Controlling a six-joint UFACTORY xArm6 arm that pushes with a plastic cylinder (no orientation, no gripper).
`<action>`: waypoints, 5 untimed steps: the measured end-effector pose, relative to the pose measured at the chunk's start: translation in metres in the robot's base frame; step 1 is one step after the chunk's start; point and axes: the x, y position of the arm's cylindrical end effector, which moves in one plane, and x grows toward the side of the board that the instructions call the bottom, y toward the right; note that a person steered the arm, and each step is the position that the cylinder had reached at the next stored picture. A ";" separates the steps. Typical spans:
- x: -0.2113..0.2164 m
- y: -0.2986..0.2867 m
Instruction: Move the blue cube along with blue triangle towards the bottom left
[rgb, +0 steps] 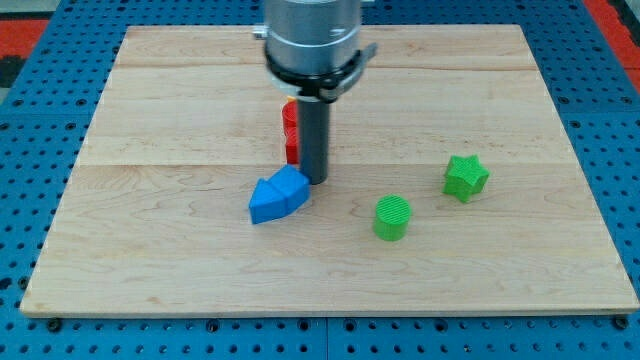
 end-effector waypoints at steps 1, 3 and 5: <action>0.012 -0.010; 0.025 -0.006; 0.002 -0.053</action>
